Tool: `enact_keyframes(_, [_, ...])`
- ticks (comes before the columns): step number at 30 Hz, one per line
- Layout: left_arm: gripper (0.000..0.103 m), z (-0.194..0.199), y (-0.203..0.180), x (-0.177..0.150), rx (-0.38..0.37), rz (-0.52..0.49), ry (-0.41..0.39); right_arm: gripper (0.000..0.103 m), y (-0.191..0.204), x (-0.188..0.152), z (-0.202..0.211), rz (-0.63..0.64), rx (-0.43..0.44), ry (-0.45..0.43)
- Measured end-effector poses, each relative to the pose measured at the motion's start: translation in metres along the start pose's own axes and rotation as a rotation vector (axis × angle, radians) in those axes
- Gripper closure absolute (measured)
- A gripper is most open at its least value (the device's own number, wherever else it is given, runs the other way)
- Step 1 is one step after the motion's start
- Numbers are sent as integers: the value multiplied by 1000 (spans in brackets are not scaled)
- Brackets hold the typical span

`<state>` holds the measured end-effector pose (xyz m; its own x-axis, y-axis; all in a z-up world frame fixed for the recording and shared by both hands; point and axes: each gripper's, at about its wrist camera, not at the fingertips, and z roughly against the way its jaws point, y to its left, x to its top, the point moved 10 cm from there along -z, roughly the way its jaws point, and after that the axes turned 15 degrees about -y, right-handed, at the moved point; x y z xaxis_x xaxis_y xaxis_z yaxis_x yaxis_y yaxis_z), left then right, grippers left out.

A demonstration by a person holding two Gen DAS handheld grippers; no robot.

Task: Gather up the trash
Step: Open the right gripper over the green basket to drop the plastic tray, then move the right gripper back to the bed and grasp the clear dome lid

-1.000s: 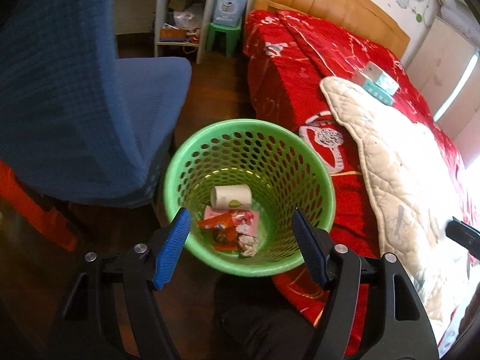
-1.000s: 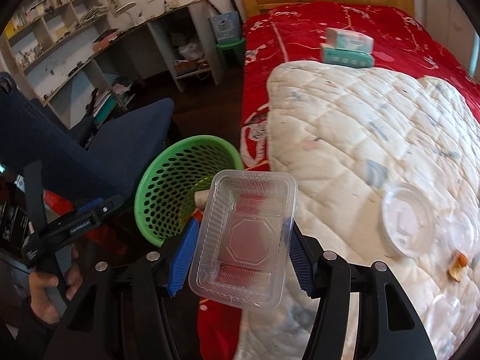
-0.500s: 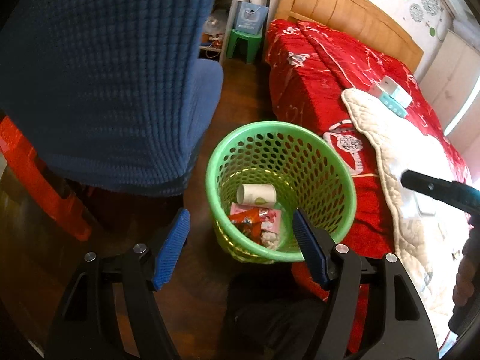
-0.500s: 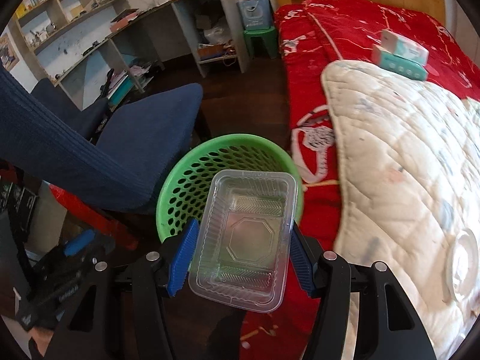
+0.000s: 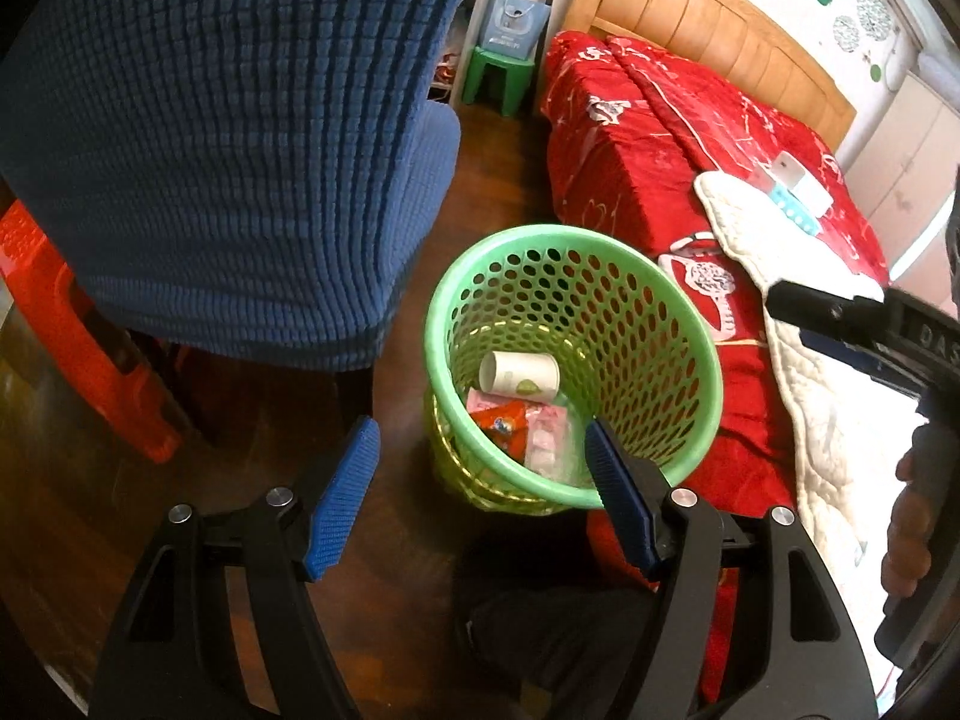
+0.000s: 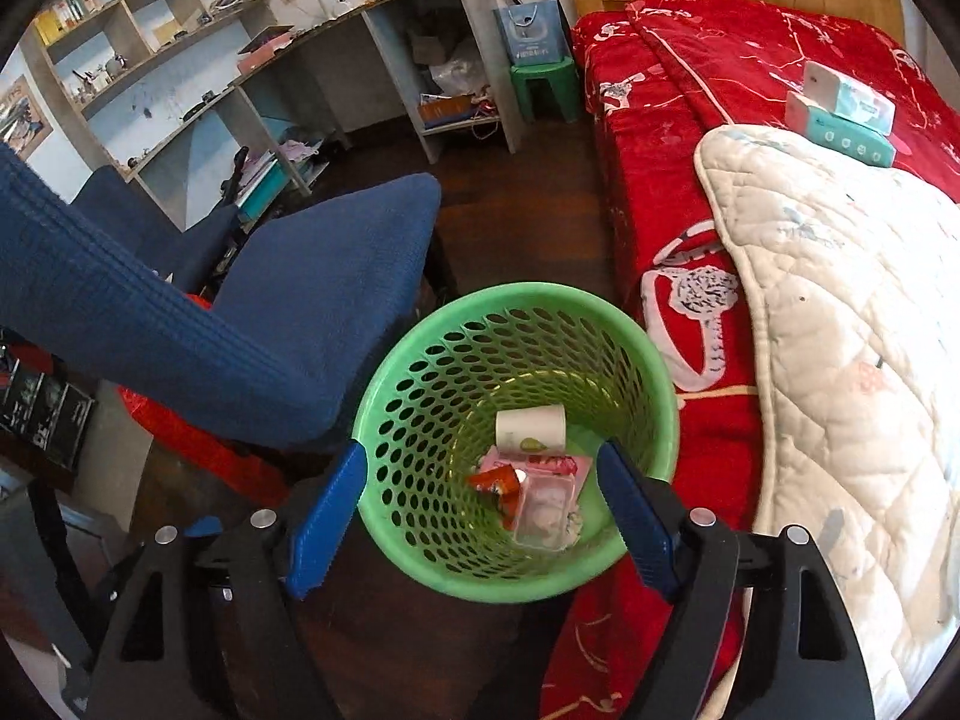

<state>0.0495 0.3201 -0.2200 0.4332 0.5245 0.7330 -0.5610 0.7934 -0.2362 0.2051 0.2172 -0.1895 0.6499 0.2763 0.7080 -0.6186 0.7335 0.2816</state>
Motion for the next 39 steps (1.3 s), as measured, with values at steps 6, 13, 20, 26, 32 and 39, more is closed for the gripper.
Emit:
enact_keyframes(6, [33,4,-13,3,-14,-16,-10,21,-23,-5,34,26,-42,-29])
enact_keyframes(13, [33,10,-41,2,-50,-57,-15,18,-68,-15,86,26,-139,-80])
enact_keyframes(20, [33,15,-71,-2,-94,-90,-9,18,-137,-24,139,-29,-260,-118])
enact_keyframes(26, [33,17,-92,-6,-118,-120,2,18,-198,-32,192,-101,-361,-164])
enact_keyframes(32, [33,18,-106,-9,-134,-136,11,18,-258,-49,239,-161,-465,-183])
enact_keyframes(39, [33,18,-125,-16,-161,-160,26,22,-306,-93,277,-252,-551,-168])
